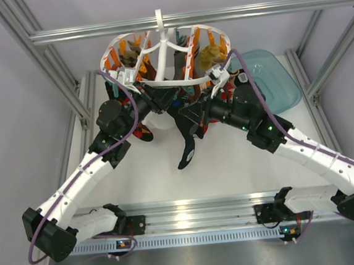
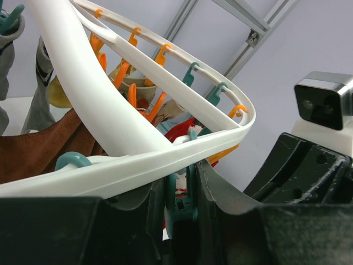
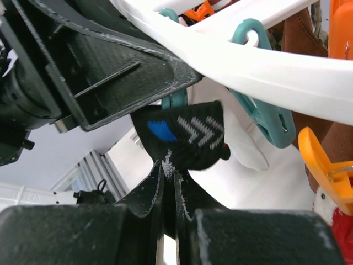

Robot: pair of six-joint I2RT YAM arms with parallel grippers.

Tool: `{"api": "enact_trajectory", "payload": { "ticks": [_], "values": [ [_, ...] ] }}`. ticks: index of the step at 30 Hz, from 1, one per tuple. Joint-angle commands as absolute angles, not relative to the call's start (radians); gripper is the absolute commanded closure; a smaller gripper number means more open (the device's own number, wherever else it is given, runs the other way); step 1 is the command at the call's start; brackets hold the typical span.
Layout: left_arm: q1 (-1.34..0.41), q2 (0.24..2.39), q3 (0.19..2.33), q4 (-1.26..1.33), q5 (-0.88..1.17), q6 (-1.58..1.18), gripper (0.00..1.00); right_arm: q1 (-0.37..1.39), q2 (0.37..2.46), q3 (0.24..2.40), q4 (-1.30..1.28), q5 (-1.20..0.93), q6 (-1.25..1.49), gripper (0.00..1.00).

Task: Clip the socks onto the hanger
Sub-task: Clamp the sock onto the hanger.

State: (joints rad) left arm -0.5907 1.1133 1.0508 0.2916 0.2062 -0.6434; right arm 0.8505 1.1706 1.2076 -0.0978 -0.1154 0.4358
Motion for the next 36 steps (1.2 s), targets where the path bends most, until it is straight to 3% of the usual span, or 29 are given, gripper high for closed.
{"api": "enact_trajectory", "payload": {
  "ticks": [1,4,5,6,10,12,13,19,28,29,34,36],
  "values": [
    [-0.595,1.103,1.035,0.296,0.221,-0.586,1.00,0.870,1.112,1.210,-0.008,-0.127,0.410,1.00],
    [-0.595,1.100,1.043,0.295,0.222,-0.591,0.99,0.871,1.121,1.212,-0.009,-0.118,0.394,1.00],
    [-0.595,1.100,1.045,0.295,0.224,-0.589,0.94,0.870,1.123,1.218,-0.009,-0.104,0.393,1.00],
    [-0.595,1.092,1.043,0.298,0.225,-0.591,0.83,0.871,1.127,1.221,-0.012,-0.103,0.394,1.00],
    [-0.595,1.074,1.058,0.282,0.232,-0.595,0.63,0.870,1.144,1.226,-0.014,-0.104,0.390,1.00],
    [-0.595,1.063,1.071,0.262,0.218,-0.597,0.60,0.870,1.146,1.223,-0.014,-0.103,0.387,1.00],
    [-0.595,1.058,1.075,0.246,0.213,-0.598,0.53,0.870,1.147,1.221,-0.012,-0.103,0.384,1.00],
    [-0.595,1.032,1.092,0.190,0.183,-0.603,0.32,0.870,1.149,1.201,-0.008,-0.086,0.367,1.00],
    [-0.583,0.988,1.103,0.127,0.167,-0.568,0.20,0.871,1.158,1.189,0.021,-0.074,0.334,1.00],
    [-0.581,0.974,1.100,0.127,0.170,-0.562,0.13,0.870,1.163,1.187,0.023,-0.074,0.334,1.00],
    [-0.575,0.931,1.103,0.089,0.167,-0.526,0.11,0.870,1.176,1.177,0.058,-0.089,0.325,1.00],
    [-0.562,0.919,1.108,0.071,0.163,-0.523,0.12,0.871,1.187,1.181,0.058,-0.117,0.324,0.92]
  ]
}}
